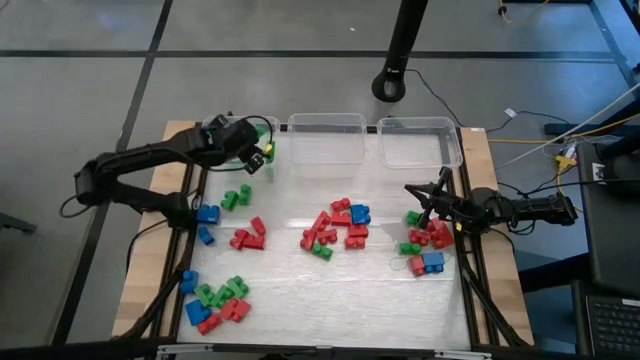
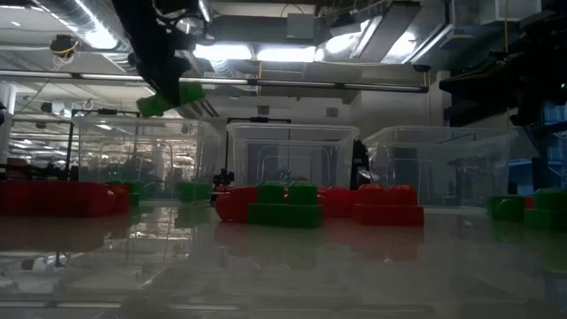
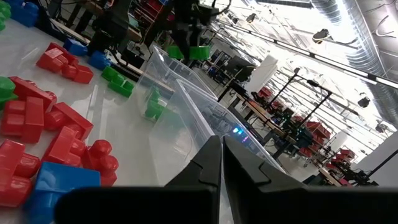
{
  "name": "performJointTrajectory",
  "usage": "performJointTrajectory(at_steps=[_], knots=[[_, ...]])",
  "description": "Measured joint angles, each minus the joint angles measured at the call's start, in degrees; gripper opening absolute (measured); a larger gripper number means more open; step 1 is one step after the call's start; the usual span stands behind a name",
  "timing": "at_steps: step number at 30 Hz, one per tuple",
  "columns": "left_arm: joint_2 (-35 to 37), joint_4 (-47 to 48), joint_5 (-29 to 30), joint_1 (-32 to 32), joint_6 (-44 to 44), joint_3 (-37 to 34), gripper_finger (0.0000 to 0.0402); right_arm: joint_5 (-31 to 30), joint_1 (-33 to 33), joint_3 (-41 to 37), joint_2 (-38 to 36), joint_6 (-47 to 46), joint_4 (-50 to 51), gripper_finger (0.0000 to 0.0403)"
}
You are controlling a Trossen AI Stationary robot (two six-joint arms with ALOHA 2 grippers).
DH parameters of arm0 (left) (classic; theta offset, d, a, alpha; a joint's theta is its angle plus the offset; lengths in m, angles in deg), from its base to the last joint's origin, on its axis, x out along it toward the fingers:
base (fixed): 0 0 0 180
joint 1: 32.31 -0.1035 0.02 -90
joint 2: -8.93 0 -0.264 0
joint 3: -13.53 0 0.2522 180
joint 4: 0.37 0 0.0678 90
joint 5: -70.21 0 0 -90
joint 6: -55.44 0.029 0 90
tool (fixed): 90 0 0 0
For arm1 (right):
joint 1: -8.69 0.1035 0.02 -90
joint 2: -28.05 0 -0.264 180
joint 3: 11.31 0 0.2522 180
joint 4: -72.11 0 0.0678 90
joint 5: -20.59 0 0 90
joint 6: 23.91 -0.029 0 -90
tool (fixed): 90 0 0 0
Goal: Sort blocks
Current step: Put the green game piece into the left transparent bin
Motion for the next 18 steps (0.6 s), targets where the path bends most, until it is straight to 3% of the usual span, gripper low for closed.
performJointTrajectory(at_steps=[4, 11, 15, 18], knots=[[0.0, -0.1, -0.1, -2.2, -0.4, -0.2, 0.0174, 0.0, 0.0, 0.0, 0.0, 0.0, 0.0, 0.0019], [0.1, 0.6, -1.3, -4.6, -3.0, -0.2, 0.0230, 0.0, 0.0, 0.0, 0.0, 0.0, 0.0, 0.0019], [0.1, 2.3, -5.8, -5.0, -4.3, 0.6, 0.0244, 0.0, 0.0, 0.0, 0.0, 0.0, 0.0, 0.0019], [0.5, 4.1, -13.7, -2.9, -5.7, 2.4, 0.0245, 0.0, 0.0, 0.0, 0.0, 0.0, 0.0, 0.0019]])
